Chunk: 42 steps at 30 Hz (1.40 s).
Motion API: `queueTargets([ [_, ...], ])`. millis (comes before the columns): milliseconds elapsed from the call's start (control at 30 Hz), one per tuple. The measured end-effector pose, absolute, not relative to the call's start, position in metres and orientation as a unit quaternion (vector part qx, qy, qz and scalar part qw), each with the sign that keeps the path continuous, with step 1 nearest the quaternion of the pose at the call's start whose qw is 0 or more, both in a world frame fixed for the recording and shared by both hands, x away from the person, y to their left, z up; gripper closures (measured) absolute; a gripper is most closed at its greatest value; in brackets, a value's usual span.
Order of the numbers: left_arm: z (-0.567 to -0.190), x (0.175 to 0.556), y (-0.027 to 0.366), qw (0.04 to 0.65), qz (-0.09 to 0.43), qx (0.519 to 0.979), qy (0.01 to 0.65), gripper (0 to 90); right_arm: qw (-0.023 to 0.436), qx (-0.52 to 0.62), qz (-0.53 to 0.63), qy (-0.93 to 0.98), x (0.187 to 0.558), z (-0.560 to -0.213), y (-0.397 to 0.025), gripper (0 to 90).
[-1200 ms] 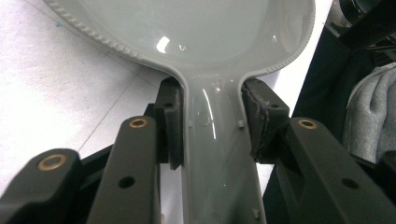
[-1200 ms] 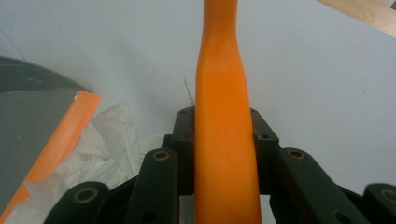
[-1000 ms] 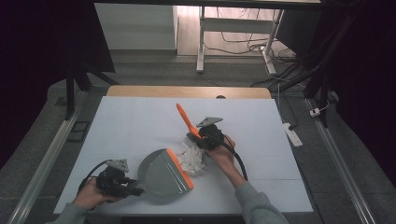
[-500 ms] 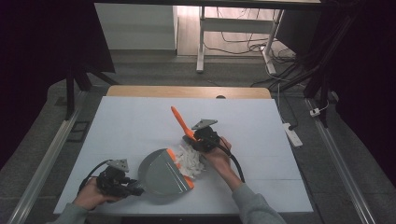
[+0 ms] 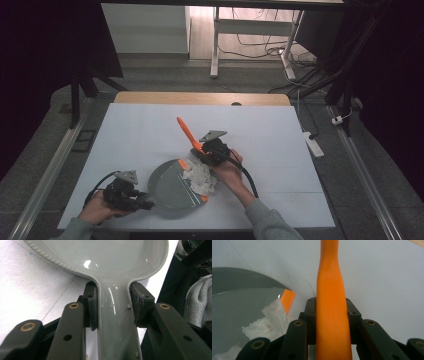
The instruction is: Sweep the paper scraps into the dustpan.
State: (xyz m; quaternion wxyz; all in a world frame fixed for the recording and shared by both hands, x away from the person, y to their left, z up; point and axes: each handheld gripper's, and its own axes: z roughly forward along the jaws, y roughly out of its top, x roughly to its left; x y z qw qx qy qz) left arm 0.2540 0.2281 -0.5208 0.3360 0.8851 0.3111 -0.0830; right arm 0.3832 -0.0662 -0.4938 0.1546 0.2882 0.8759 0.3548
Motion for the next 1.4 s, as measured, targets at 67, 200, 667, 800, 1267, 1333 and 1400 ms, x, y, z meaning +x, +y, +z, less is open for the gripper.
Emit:
queueTargets([
  [67, -0.521, 0.254, 0.228, 0.336, -0.083, 0.885, 0.311, 60.9, 0.154, 0.282, 0.354, 0.878, 0.379, -0.494, -0.061, 70.3],
  [200, -0.521, 0.254, 0.228, 0.336, -0.083, 0.885, 0.311, 60.9, 0.146, 0.272, 0.357, 0.882, 0.372, -0.494, -0.05, 70.3],
  [667, -0.521, 0.254, 0.228, 0.337, -0.084, 0.885, 0.312, 60.9, 0.101, 0.233, 0.391, 0.884, 0.351, -0.492, -0.024, 70.3],
  [800, -0.521, 0.254, 0.229, 0.336, -0.084, 0.885, 0.312, 60.9, 0.101, 0.226, 0.406, 0.88, 0.347, -0.486, -0.023, 70.3],
  [1267, -0.521, 0.253, 0.228, 0.336, -0.084, 0.884, 0.314, 60.9, 0.146, 0.278, 0.443, 0.839, 0.365, -0.454, -0.079, 70.3],
  [1333, -0.521, 0.253, 0.228, 0.336, -0.084, 0.884, 0.314, 60.9, 0.147, 0.287, 0.444, 0.836, 0.367, -0.452, -0.085, 70.2],
  [1400, -0.521, 0.253, 0.228, 0.337, -0.084, 0.884, 0.313, 60.9, 0.153, 0.292, 0.439, 0.836, 0.368, -0.452, -0.089, 70.3],
])
